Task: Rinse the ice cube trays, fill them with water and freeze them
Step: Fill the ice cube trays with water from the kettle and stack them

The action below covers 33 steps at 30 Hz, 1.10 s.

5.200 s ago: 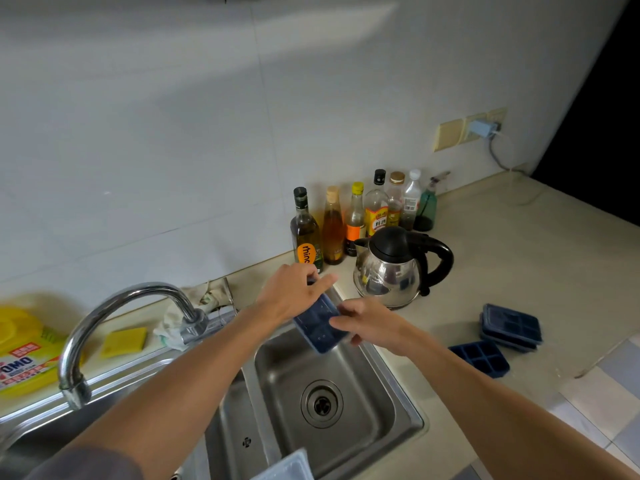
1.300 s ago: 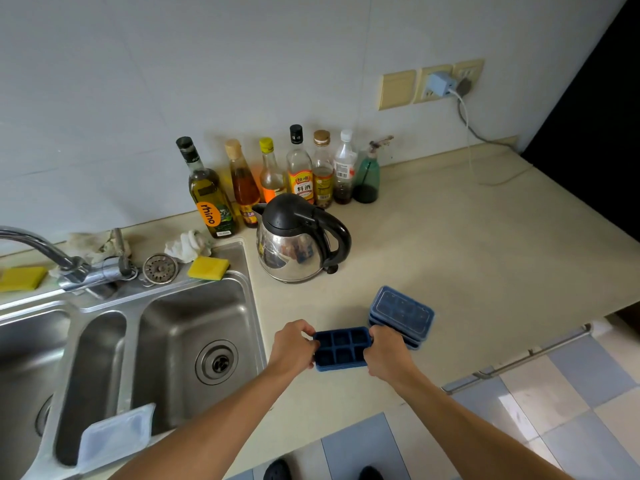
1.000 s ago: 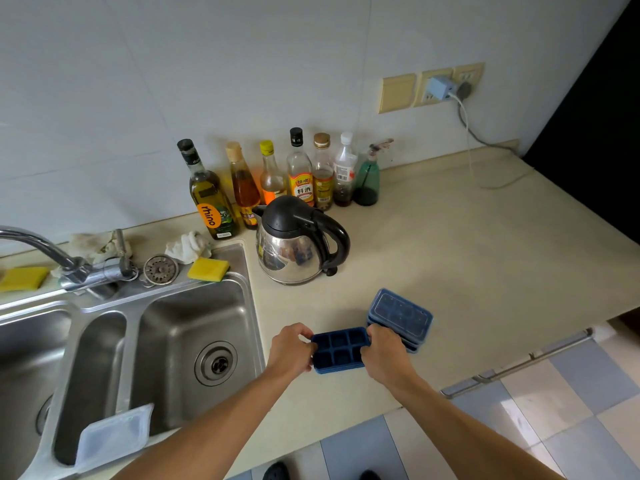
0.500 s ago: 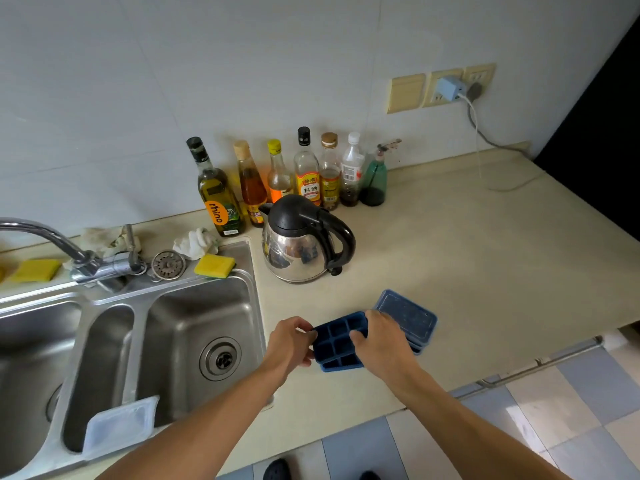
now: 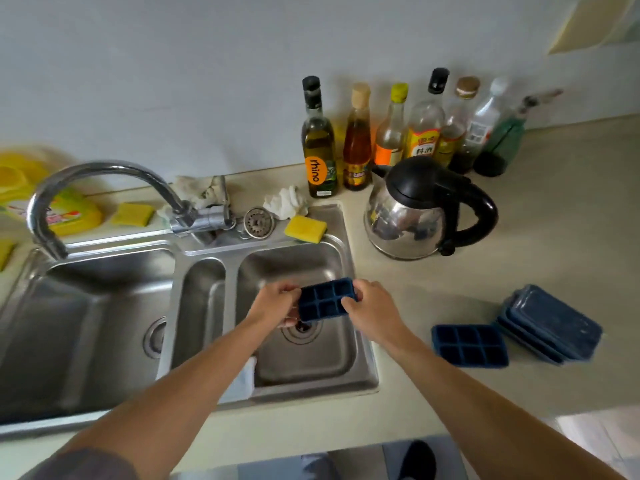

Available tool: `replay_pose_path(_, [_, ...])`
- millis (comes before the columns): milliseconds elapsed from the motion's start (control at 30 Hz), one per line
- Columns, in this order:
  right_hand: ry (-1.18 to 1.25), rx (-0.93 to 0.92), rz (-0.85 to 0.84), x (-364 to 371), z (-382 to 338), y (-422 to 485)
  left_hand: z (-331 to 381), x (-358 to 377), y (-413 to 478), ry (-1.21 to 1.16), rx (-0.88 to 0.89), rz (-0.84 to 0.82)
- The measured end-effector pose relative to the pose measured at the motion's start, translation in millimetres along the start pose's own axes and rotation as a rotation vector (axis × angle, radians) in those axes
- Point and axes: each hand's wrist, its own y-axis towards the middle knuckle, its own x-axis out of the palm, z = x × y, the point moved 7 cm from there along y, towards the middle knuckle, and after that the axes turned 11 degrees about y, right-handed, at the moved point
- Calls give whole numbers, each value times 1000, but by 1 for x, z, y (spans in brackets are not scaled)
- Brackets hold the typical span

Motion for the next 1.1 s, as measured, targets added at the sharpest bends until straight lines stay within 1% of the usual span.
replay_pose_path(133, [79,118,-37,64,12,37,-37,-30,37,50,-78,-34])
replay_pose_path(233, [163,236,-26,94,31,55,-61,-31,63,72,-135,-93])
replay_pose_path(333, [172,321,-41,116,51,68,-81,-25,87,106,-170,-141])
replay_pose_path(600, [229,384,-84,150,84,84,-128,-4,140,180,-205,-180])
replay_pose_path(733, [252,387,-121,159,93,86,-133,4,148,270,-191,-191])
replay_pose_path(867, [253,353,-148,156,87,82,-128,2,140,316,-155,-154])
replay_pose_path(1000, [271,282,-32,124,62,68,-118,-9,124,238,-171,-85])
replay_pose_path(1100, [363,130,149,69,30,49,-93,-13,108,101,-142,-39])
